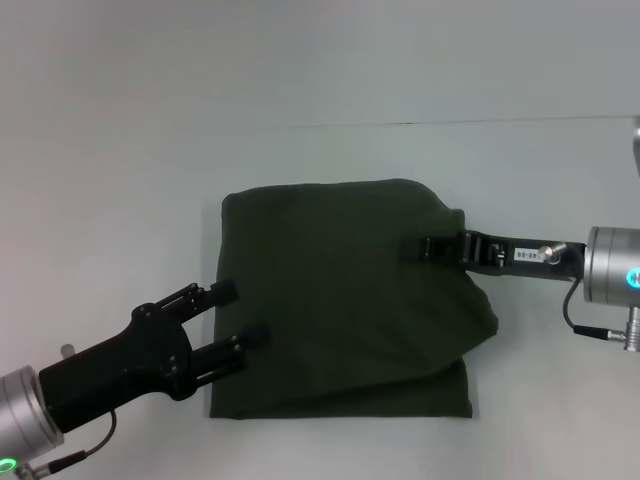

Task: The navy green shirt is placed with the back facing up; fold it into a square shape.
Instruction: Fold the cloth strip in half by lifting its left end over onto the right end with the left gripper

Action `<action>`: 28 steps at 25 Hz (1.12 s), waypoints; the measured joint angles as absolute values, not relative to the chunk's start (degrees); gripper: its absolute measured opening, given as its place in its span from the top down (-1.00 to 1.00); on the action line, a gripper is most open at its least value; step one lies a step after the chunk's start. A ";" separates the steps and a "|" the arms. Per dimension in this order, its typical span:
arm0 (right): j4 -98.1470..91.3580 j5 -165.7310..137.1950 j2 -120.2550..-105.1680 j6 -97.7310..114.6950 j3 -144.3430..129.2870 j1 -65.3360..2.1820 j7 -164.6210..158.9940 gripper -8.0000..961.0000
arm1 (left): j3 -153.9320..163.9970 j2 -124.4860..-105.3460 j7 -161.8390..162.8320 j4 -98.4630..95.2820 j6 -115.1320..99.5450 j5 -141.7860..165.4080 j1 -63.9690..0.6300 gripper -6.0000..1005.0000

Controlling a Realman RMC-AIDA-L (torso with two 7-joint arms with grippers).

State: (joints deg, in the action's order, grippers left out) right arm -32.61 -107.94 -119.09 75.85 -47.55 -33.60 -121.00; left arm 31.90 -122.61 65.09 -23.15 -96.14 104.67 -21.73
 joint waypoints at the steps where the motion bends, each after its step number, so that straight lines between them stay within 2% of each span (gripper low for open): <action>1: -32.61 -107.93 -119.08 75.91 -47.53 -33.35 -120.71 0.83 | 31.90 -122.64 65.27 -23.15 -96.14 104.67 -21.74 -0.56; 28: -31.90 -107.95 -117.90 82.06 -43.68 -31.27 -126.08 0.83 | 31.81 -122.78 66.46 -23.11 -94.95 104.67 -22.37 -0.56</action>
